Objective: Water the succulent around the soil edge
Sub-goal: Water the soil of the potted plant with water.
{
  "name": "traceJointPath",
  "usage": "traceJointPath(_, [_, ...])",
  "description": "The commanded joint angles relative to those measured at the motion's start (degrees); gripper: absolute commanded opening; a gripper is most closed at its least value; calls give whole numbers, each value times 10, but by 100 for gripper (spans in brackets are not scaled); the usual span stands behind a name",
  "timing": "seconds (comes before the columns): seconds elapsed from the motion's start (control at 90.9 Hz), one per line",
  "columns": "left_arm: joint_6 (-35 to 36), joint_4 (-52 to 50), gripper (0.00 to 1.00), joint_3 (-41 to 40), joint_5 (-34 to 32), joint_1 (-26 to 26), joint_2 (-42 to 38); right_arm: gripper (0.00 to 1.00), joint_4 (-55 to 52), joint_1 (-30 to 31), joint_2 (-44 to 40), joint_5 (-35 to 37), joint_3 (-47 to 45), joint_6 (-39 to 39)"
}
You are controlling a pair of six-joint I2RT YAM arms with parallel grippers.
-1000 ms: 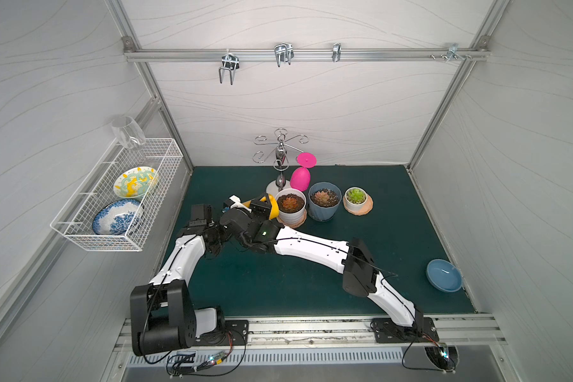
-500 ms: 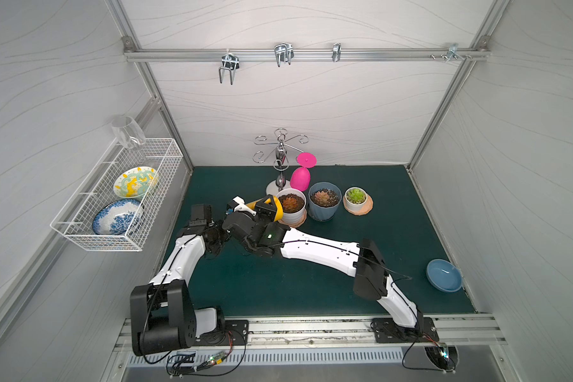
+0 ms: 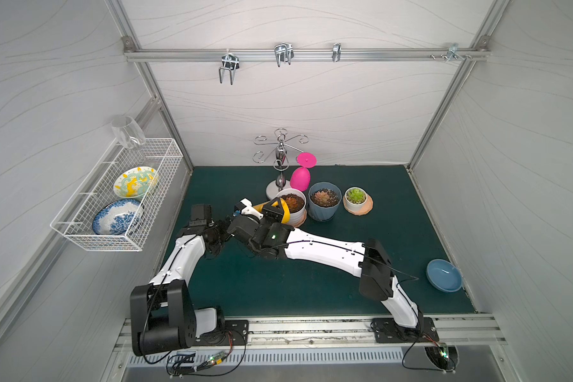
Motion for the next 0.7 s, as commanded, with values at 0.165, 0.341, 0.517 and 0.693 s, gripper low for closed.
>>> traceJointPath(0.165, [7,0,100,20,0,2,-9,0,-17,-17,-42,30,-13,34])
traceJointPath(0.341, [6,0,100,19,0,3,-7,0,-18,-24,-44,31,-15,34])
traceJointPath(0.517, [6,2,100,19,1,3,-5,0,-14,-33,-43,29,-14,31])
traceJointPath(0.693, [7,4,100,19,1,2,-3,0,2,-43,-34,25,-7,13])
